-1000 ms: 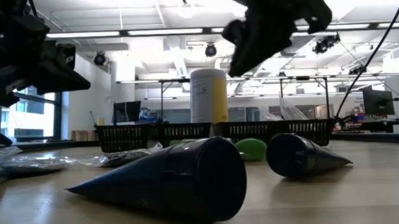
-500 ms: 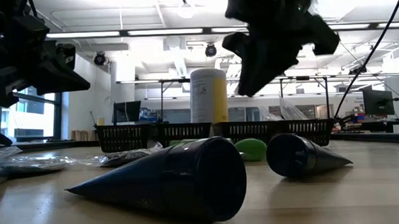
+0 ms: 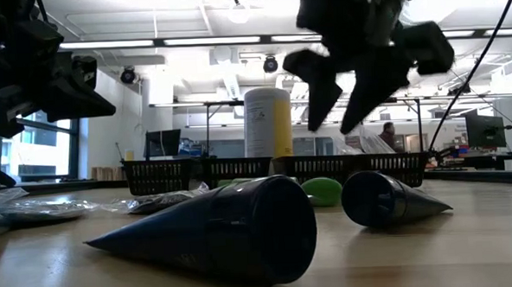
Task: Pick & Place Travel size toiletries
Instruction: Put the right shampoo into the middle left black bin
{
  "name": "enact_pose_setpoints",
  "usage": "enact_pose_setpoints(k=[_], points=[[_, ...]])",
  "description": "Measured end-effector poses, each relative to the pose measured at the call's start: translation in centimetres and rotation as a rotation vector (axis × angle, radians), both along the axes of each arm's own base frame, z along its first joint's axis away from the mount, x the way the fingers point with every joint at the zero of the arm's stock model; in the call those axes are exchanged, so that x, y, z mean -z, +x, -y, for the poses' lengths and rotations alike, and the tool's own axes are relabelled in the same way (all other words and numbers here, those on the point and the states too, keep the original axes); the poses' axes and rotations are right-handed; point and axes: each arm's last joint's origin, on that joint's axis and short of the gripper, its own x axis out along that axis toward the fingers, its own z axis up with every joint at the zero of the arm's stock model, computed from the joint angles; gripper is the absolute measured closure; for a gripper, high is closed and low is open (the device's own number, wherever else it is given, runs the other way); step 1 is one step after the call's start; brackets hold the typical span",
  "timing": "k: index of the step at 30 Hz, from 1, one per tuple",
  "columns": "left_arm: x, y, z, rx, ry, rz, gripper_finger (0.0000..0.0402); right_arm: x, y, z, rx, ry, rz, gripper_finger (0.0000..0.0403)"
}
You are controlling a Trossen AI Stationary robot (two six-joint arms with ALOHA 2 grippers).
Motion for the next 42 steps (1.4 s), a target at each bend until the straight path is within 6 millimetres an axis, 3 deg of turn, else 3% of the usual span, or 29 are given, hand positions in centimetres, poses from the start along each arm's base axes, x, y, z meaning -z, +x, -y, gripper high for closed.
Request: enact_pose_setpoints(k=[9, 19, 28, 36, 42], points=[[0.1, 0.0, 0.0, 0.000, 0.000, -0.010, 0.0400, 3.3, 0.9, 0.0, -0.024, -0.024, -0.090, 0.0201], [0.1, 0.0, 0.0, 0.001, 0.000, -0.014, 0.0400, 3.4, 0.5, -0.4, 0.018, 0.123, -0.151, 0.0202], [0.1, 0.0, 0.0, 0.000, 0.000, -0.015, 0.0400, 3.5, 1.3, 0.5, -0.003, -0.033, -0.068, 0.0202], [0.1, -0.1, 0.0, 0.000, 0.000, -0.017, 0.0400, 3.7, 1.6, 1.9, 0.009, 0.027, -0.076, 0.0202], [0.1, -0.1, 0.0, 0.000, 0.000, -0.017, 0.0400, 3.8, 1.3, 1.6, 0.020, 0.085, -0.114, 0.0202]])
